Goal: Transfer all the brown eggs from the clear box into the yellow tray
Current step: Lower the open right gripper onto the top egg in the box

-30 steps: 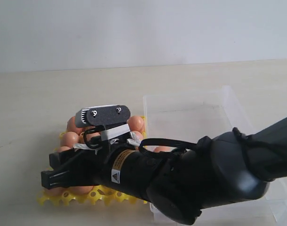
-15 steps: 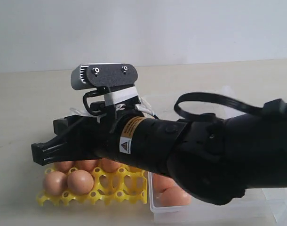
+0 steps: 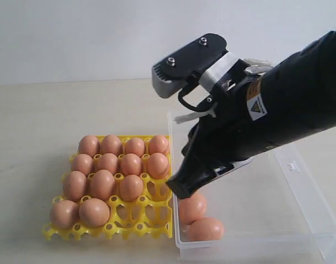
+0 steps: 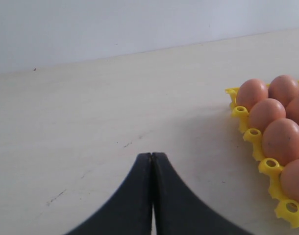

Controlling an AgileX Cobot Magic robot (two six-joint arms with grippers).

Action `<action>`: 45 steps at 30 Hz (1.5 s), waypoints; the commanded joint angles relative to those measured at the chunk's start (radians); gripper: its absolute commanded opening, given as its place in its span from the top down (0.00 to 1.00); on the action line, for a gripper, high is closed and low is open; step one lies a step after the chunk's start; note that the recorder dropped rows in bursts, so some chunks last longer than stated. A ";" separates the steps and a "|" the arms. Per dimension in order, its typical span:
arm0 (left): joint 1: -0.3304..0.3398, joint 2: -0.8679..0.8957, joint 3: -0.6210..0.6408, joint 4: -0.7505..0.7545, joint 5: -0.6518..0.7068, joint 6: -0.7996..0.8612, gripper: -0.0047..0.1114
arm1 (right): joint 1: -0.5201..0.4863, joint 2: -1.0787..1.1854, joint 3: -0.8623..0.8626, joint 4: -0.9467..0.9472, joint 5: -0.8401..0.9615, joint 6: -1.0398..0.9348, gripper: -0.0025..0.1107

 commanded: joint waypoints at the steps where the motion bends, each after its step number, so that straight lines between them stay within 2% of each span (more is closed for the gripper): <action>1: -0.003 0.002 -0.004 -0.002 -0.012 -0.004 0.96 | -0.089 0.043 -0.012 -0.023 0.036 -0.179 0.92; 3: -0.003 0.002 -0.004 -0.002 -0.012 -0.004 0.96 | -0.125 0.083 -0.012 -0.025 0.039 -0.200 0.84; 9: -0.003 0.002 -0.004 -0.002 -0.012 -0.004 0.96 | -0.146 0.173 -0.012 -0.025 -0.010 -0.195 0.69; 14: -0.003 0.002 -0.004 -0.002 -0.012 -0.004 0.96 | -0.146 0.245 -0.040 -0.027 -0.024 -0.132 0.61; 20: -0.003 0.002 -0.004 -0.002 -0.012 -0.004 0.96 | -0.158 0.300 -0.061 -0.032 -0.030 -0.023 0.60; 30: -0.003 0.002 -0.004 -0.002 -0.012 -0.004 0.96 | -0.239 0.327 -0.061 0.014 -0.066 0.178 0.60; 40: -0.003 0.002 -0.004 -0.002 -0.012 -0.004 0.96 | -0.257 0.429 -0.063 0.224 -0.168 0.185 0.60; 45: -0.003 0.002 -0.004 -0.002 -0.012 -0.004 0.96 | -0.257 0.458 -0.063 0.271 -0.198 0.183 0.60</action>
